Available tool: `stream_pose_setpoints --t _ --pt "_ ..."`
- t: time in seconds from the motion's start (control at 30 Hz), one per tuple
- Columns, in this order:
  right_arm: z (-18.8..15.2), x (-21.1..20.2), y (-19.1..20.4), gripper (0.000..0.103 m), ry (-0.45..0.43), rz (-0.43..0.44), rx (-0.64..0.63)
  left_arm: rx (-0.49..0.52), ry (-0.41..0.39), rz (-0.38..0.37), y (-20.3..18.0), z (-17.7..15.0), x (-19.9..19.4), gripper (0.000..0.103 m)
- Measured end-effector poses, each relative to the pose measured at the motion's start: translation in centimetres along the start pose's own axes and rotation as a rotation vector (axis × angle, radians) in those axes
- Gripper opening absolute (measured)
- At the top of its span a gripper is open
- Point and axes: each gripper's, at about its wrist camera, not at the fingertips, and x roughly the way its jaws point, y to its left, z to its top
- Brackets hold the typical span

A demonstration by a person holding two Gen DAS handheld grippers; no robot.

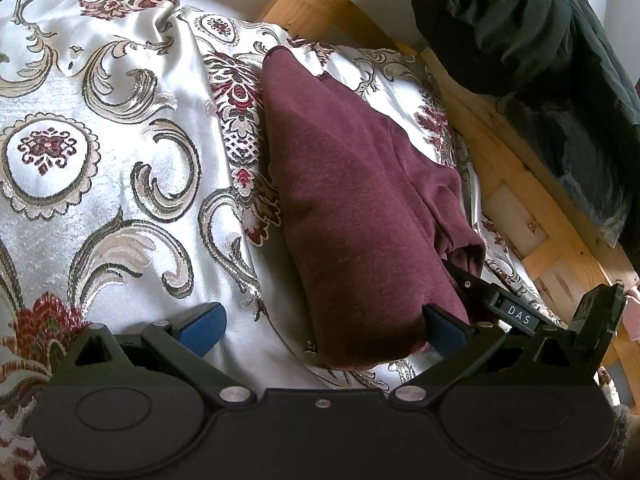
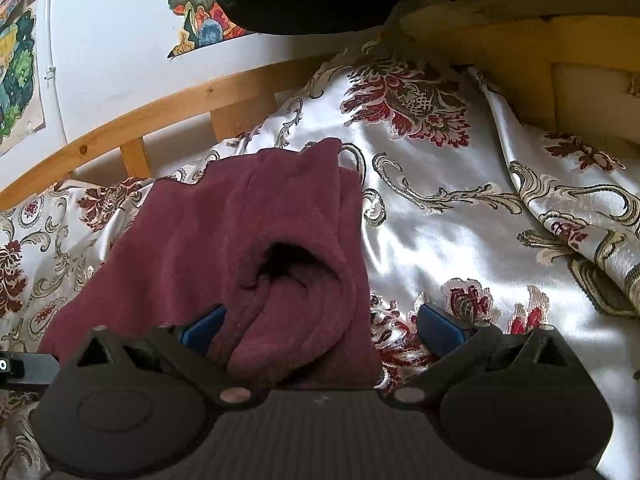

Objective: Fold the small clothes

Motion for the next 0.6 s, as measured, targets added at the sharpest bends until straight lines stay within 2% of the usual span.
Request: stream_pose_setpoints --t 0.6 --pt "-0.27 0.00 0.14 0.102 -0.010 -0.008 -0.005 0.008 -0.006 0.000 0.07 -0.08 0.17 0.102"
